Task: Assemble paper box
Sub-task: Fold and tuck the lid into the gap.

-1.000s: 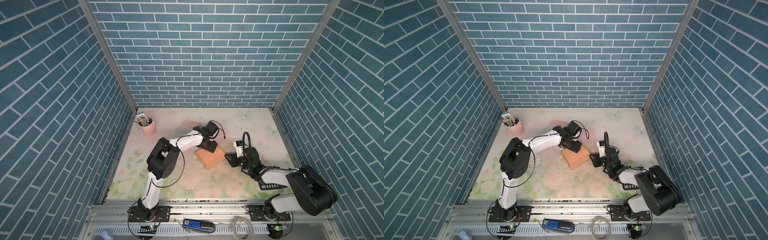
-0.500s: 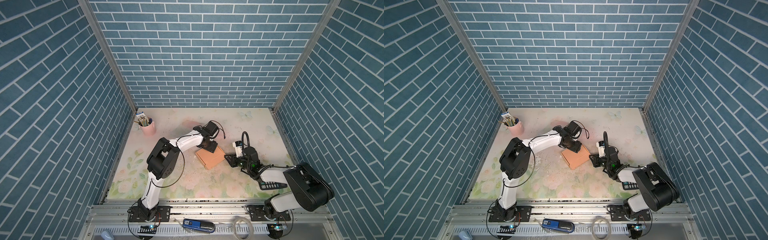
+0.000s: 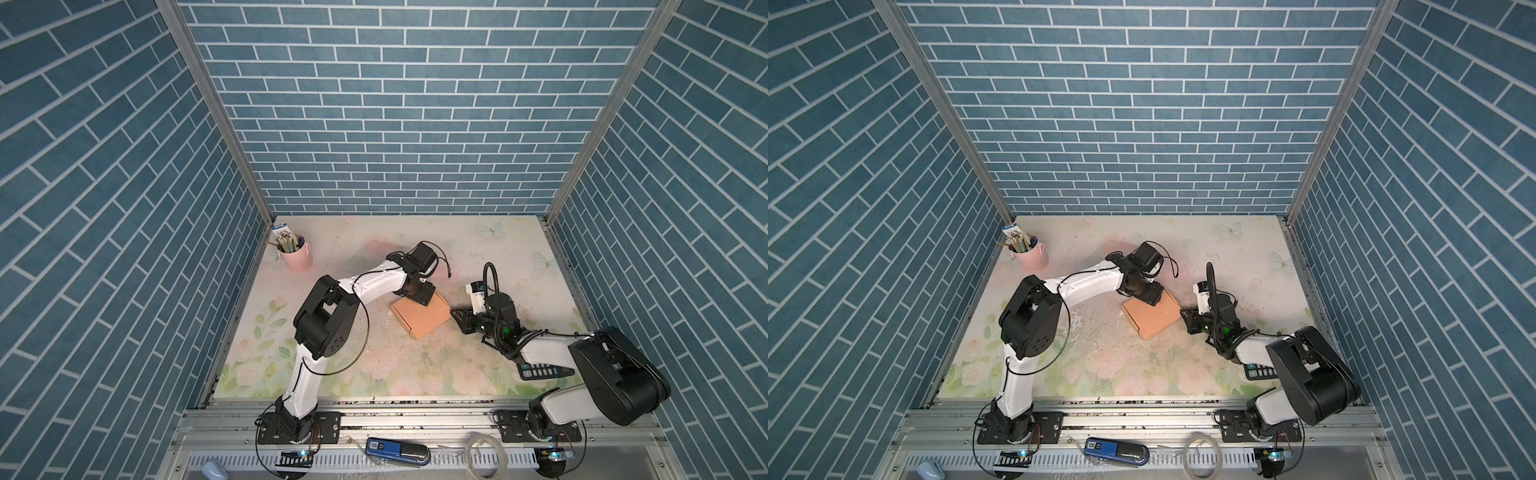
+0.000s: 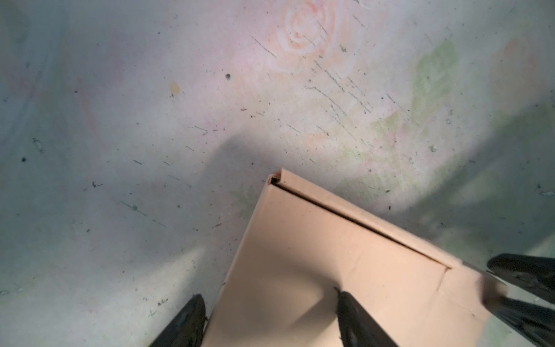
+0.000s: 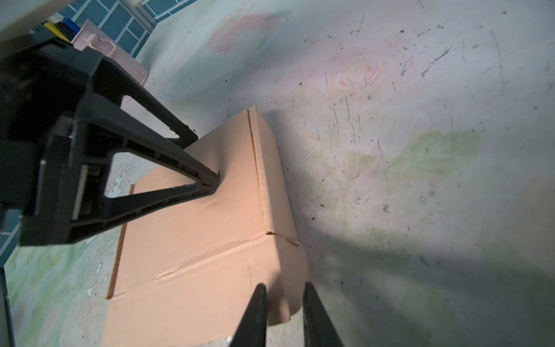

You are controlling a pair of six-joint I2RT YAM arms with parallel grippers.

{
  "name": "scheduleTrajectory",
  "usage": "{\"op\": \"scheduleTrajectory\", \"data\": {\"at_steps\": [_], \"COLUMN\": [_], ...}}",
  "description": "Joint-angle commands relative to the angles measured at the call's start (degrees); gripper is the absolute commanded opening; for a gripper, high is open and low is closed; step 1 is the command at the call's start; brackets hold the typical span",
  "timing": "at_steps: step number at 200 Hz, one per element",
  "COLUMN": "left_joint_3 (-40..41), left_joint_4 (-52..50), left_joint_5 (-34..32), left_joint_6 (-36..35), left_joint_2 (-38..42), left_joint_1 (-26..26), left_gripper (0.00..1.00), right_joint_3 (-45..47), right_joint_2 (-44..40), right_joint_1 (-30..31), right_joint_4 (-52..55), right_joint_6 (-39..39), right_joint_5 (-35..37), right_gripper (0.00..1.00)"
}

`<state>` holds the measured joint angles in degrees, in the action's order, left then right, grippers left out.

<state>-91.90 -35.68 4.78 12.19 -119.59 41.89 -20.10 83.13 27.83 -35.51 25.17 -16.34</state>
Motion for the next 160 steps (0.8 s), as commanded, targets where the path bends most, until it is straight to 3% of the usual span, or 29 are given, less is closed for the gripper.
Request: {"op": "scheduleTrajectory", "data": {"at_steps": [1,99,160], "left_joint_3": [1.66,1.87,1.92], "left_joint_4": [-3.38,-2.94,-2.84], "left_joint_5": [0.23,0.57,0.50], "left_joint_6": [-0.50,-0.32,-0.35], "left_joint_2": [-2.05,-2.52,-2.73], "left_joint_1": [1.26,1.27,1.43], "left_gripper": [0.71,0.71,0.71], "right_joint_3": [-1.35,-2.23,-1.35], "right_joint_2": [1.22,-0.57,2.74], "right_joint_1": [-0.15,-0.15,-0.15], "right_joint_4": [-1.67,0.79,-2.86], "right_joint_6": [-0.39,0.85,1.40], "right_joint_5": [-0.48,-1.16,-1.51], "right_gripper": [0.21,0.17,0.17]}}
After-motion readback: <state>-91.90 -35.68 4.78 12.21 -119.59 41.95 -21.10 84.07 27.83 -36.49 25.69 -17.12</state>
